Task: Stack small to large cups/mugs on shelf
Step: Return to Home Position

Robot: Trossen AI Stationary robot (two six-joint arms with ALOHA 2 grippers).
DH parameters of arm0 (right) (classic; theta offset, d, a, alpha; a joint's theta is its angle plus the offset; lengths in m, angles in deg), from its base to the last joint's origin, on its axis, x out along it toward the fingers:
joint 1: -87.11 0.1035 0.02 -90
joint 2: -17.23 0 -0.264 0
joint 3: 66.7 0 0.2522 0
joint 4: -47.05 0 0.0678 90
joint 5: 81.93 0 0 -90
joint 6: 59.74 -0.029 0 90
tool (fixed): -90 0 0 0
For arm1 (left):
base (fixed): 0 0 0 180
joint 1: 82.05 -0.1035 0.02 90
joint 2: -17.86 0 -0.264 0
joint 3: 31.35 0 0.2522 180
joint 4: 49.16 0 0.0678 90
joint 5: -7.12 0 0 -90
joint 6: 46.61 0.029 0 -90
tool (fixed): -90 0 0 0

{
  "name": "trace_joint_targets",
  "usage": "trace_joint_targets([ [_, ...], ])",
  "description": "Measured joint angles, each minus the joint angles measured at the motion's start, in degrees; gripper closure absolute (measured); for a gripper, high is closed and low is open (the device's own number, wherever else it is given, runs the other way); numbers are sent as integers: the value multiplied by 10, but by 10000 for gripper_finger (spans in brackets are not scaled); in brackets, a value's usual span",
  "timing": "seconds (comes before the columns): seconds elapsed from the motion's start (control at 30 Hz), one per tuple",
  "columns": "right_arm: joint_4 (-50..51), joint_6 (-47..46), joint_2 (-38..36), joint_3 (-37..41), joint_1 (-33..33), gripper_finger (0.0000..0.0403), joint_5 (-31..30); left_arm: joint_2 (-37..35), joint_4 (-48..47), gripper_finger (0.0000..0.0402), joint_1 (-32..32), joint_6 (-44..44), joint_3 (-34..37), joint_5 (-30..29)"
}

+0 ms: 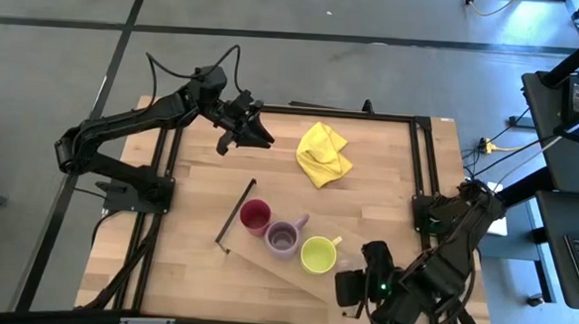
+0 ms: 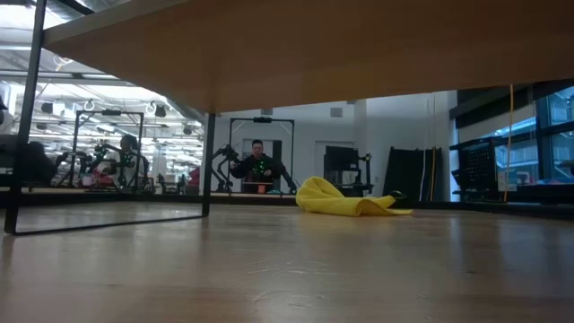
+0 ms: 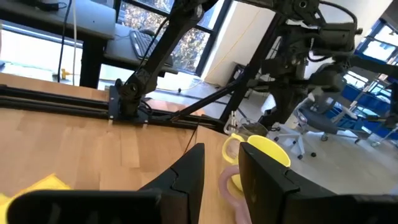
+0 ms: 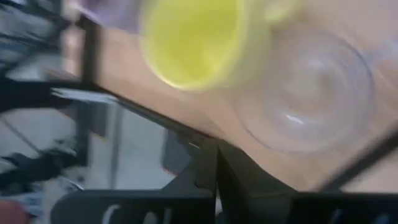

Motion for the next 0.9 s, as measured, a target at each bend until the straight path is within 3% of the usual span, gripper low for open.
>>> trace_joint_targets([
  [0.17,73,83,0,-91,-7,395,-187,0,90,308,0,-63,0,11],
  [0.27,141,155,0,-183,-18,395,-307,0,213,308,-4,-141,0,83],
  [0.33,102,258,-18,-207,-21,395,-373,-1,265,308,-10,-188,0,116],
  [0.4,-21,395,-55,-174,-21,395,-393,-2,276,308,-15,-206,0,91],
  [0.47,-92,525,-79,-156,-21,395,-378,-7,272,308,-25,-210,0,40],
  [0.53,-135,593,-89,-152,-22,395,-352,-12,272,308,-36,-249,0,25],
  [0.6,-196,620,-93,-152,-23,394,-344,-20,270,308,-39,-335,0,38],
  [0.67,-267,789,-86,-153,-24,392,-330,-32,301,308,-32,-405,0,62],
  [0.73,-331,929,-76,-152,-45,390,-272,-43,339,308,-22,-439,-1,96],
  [0.83,-385,990,-72,-145,-113,389,-78,-60,315,308,-14,-480,-1,93],
  [0.9,-488,1024,-78,-120,-175,389,121,-75,255,308,-16,-463,0,71],
])
